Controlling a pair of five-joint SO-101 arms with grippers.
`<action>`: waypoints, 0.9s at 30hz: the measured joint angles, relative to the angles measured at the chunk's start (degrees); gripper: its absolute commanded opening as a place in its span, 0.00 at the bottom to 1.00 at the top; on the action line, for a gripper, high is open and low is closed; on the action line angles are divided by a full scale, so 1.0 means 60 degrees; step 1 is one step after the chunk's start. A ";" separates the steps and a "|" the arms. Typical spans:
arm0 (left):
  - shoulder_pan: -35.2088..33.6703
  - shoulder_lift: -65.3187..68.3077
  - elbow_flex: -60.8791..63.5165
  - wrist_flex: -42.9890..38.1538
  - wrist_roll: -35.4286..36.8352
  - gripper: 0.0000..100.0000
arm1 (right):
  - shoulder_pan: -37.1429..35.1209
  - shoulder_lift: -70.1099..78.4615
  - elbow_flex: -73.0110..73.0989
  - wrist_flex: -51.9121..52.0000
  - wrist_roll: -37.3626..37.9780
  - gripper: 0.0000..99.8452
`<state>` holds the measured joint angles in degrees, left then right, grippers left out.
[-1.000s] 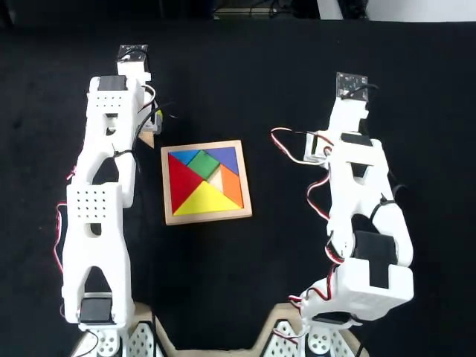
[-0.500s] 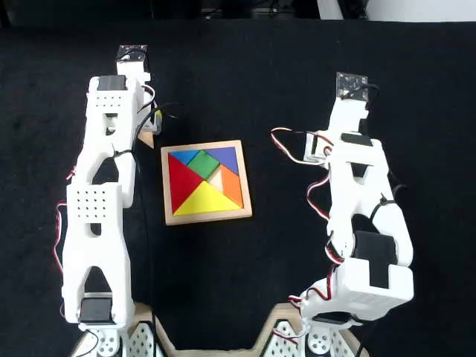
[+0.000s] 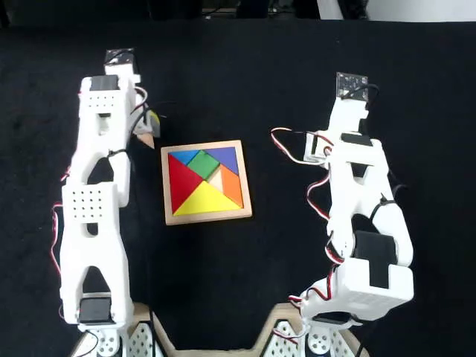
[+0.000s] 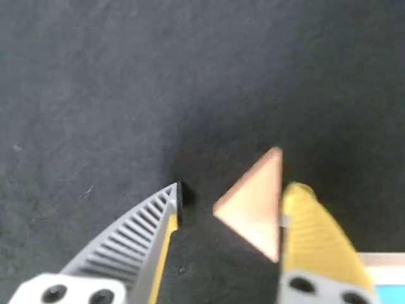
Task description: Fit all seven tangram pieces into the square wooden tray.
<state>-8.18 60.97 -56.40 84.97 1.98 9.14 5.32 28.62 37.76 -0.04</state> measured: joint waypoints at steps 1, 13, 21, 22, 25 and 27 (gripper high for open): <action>-0.0029 0.0000 0.0000 0.0103 0.0000 0.31 | 0.0000 0.0000 0.0000 0.0000 0.0000 0.01; 0.0044 0.0059 -0.0205 0.0366 0.0791 0.31 | 0.0000 0.0000 0.0000 0.0000 0.0000 0.01; 0.0176 0.0073 -0.0205 0.0366 0.1187 0.31 | 0.0000 0.0000 0.0000 0.0000 0.0000 0.01; 0.0190 0.0073 -0.0205 0.0366 0.1216 0.31 | 0.0000 0.0000 0.0000 0.0000 0.0000 0.01; 0.0205 0.0073 -0.0205 0.0205 0.1245 0.31 | 0.0000 0.0000 0.0000 0.0000 0.0000 0.01; 0.0220 0.0073 -0.0205 0.0132 0.1245 0.27 | 0.0000 0.0000 0.0000 0.0000 0.0000 0.01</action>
<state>-6.86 61.41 -57.63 85.76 9.45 9.14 5.32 28.62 37.76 -0.04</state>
